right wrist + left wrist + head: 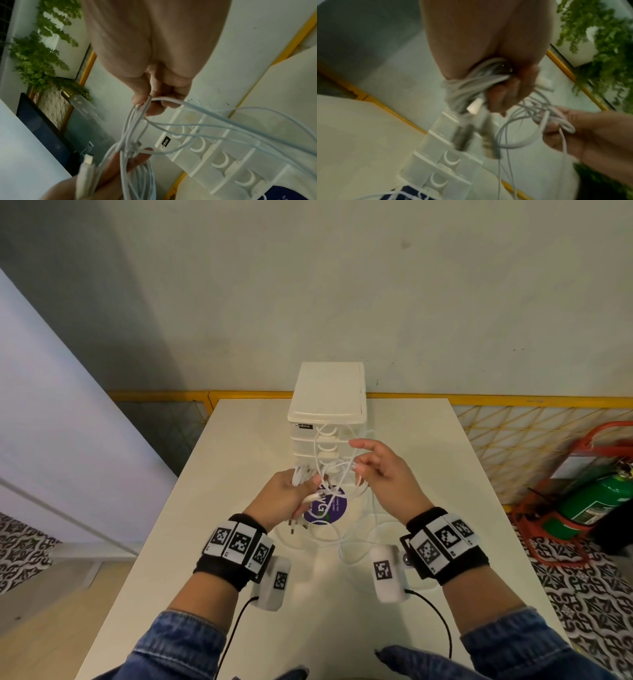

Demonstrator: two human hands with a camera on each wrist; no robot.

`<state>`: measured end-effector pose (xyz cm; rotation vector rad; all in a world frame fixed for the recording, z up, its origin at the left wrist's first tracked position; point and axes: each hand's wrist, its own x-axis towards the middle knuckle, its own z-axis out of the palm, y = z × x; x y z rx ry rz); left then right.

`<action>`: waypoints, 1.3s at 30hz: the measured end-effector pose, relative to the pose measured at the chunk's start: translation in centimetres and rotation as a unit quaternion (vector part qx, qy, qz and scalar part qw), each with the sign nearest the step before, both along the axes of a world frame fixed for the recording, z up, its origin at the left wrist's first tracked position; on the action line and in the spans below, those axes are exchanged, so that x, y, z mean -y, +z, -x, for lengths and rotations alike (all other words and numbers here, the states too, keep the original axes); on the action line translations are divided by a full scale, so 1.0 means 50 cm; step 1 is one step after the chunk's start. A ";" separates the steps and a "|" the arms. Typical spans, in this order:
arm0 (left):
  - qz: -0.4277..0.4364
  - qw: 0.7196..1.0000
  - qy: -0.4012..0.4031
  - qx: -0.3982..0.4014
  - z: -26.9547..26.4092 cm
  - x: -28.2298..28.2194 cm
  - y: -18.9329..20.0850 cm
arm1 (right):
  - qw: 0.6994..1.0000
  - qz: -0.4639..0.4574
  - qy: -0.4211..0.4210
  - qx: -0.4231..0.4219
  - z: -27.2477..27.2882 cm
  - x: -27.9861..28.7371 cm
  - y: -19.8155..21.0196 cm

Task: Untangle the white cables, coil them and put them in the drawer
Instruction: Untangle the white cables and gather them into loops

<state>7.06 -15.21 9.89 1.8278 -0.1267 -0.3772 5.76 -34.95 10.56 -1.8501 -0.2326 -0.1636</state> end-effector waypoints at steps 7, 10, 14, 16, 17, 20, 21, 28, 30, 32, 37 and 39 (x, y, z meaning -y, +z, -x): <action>0.041 0.999 -0.020 -0.003 0.023 0.018 0.015 | 0.993 0.080 -0.084 0.020 0.006 -0.005 -0.029; 0.077 0.997 0.019 -0.014 0.019 0.021 0.008 | 0.986 0.121 -0.090 0.077 0.009 -0.005 -0.022; 0.121 0.992 0.020 -0.010 0.018 0.022 0.002 | 0.977 0.177 -0.047 0.106 0.018 -0.013 -0.015; 0.123 0.992 0.017 -0.010 0.019 0.023 0.001 | 0.968 0.224 -0.028 0.113 0.015 -0.016 -0.018; 0.125 0.992 0.015 -0.011 0.020 0.022 0.000 | 0.963 0.244 -0.020 0.112 0.014 -0.019 -0.017; 0.132 0.991 -0.009 -0.015 0.020 0.017 -0.001 | 0.977 0.204 -0.016 0.067 0.021 -0.027 -0.009; 0.127 0.992 -0.021 -0.011 0.020 0.014 -0.001 | 0.985 0.166 -0.016 0.048 0.026 -0.028 -0.007; 0.068 0.997 -0.014 0.027 0.021 0.010 0.008 | 0.998 0.053 0.002 -0.039 0.033 -0.024 -0.012; 0.068 0.997 0.004 0.033 0.021 0.008 0.006 | 0.996 0.034 0.031 -0.077 0.035 -0.019 -0.010; 0.080 0.996 0.018 0.027 0.019 0.006 0.003 | 0.992 0.021 0.053 -0.114 0.037 -0.012 -0.009; 0.123 0.992 0.025 0.000 0.019 0.001 -0.003 | 0.976 0.053 0.123 -0.170 0.040 0.004 0.000; 0.155 0.988 0.016 -0.015 0.022 0.007 -0.005 | 0.974 0.100 0.129 -0.157 0.041 -0.004 0.000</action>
